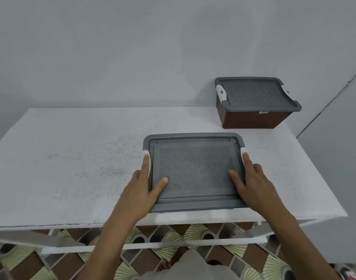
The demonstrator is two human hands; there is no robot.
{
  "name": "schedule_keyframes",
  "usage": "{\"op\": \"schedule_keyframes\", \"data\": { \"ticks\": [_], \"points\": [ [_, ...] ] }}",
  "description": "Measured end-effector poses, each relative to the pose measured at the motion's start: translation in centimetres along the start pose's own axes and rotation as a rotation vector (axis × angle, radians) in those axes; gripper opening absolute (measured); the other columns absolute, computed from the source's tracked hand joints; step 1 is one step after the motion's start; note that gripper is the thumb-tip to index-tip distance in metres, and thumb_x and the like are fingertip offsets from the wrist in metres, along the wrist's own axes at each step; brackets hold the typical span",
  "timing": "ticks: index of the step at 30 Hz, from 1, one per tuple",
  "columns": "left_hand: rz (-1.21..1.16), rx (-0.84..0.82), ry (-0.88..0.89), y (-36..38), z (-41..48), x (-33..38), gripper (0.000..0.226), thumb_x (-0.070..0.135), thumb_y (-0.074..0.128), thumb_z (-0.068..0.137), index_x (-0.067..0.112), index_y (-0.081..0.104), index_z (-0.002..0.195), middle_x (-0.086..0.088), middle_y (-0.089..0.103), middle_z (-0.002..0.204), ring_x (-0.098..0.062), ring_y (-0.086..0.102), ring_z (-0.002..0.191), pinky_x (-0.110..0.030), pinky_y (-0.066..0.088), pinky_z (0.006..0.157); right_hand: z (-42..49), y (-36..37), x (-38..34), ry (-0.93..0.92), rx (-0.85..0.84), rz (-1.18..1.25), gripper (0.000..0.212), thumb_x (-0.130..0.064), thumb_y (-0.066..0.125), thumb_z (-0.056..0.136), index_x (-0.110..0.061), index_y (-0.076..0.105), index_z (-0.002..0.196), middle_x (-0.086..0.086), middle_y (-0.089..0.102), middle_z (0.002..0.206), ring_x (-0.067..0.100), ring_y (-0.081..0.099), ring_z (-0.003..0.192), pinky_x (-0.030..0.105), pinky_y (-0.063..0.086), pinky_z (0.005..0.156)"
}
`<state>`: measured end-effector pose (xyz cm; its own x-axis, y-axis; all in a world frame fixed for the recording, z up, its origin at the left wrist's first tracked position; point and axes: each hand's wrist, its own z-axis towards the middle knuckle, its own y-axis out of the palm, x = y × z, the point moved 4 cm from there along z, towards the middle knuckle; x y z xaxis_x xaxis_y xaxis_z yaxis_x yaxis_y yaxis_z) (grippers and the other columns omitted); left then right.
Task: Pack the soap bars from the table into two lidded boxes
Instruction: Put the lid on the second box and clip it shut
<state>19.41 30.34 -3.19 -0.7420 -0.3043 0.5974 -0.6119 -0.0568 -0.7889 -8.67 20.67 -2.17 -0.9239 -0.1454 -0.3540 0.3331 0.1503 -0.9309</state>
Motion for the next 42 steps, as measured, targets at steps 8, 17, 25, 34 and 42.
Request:
{"op": "schedule_keyframes", "data": {
  "ticks": [8, 17, 25, 34, 42],
  "points": [
    [-0.418, 0.128, -0.002, 0.6, -0.5, 0.6, 0.082, 0.059, 0.052, 0.086, 0.043, 0.005, 0.151, 0.026, 0.022, 0.143, 0.008, 0.019, 0.128, -0.021, 0.019, 0.106, -0.2, 0.4, -1.2, -0.148, 0.078, -0.079, 0.083, -0.072, 0.019, 0.089, -0.020, 0.023, 0.152, 0.004, 0.011, 0.163, 0.026, 0.012, 0.150, 0.041, 0.022, 0.117],
    [-0.377, 0.180, -0.035, 2.8, 1.3, 4.0, 0.089, 0.059, 0.056, 0.082, 0.038, 0.007, 0.153, 0.011, 0.029, 0.153, 0.003, 0.027, 0.127, -0.023, 0.025, 0.105, 2.9, -1.3, 1.7, -0.226, -0.004, -0.073, 0.085, -0.075, 0.011, 0.086, -0.023, 0.020, 0.153, -0.006, 0.004, 0.163, 0.007, -0.010, 0.147, 0.024, 0.000, 0.113],
    [-0.295, 0.099, 0.006, 8.3, 6.7, 12.8, 0.097, 0.064, 0.054, 0.083, 0.036, -0.009, 0.152, 0.002, 0.019, 0.159, -0.020, 0.030, 0.141, -0.038, 0.030, 0.112, 8.2, -5.4, 10.9, -0.132, -0.004, -0.039, 0.077, -0.064, 0.024, 0.086, -0.026, 0.024, 0.153, -0.009, 0.010, 0.163, 0.009, 0.000, 0.150, 0.028, 0.004, 0.117],
    [-0.244, 0.051, 0.041, 14.1, 10.6, 21.3, 0.101, 0.065, 0.052, 0.084, 0.035, -0.018, 0.150, 0.002, 0.015, 0.159, -0.022, 0.031, 0.140, -0.039, 0.032, 0.111, 12.9, -9.2, 20.3, -0.122, 0.034, -0.057, 0.077, -0.065, 0.023, 0.086, -0.026, 0.030, 0.151, -0.008, 0.018, 0.161, 0.009, 0.006, 0.150, 0.031, 0.011, 0.120],
    [-0.221, 0.087, 0.042, 15.7, 12.5, 22.7, 0.094, 0.062, 0.051, 0.086, 0.036, -0.013, 0.151, 0.005, 0.019, 0.157, -0.019, 0.034, 0.138, -0.036, 0.034, 0.110, 14.7, -9.7, 22.2, -0.121, 0.107, -0.046, 0.064, -0.057, 0.035, 0.092, -0.026, 0.036, 0.148, -0.008, 0.023, 0.159, 0.010, 0.010, 0.149, 0.038, 0.026, 0.117]
  ]
}}
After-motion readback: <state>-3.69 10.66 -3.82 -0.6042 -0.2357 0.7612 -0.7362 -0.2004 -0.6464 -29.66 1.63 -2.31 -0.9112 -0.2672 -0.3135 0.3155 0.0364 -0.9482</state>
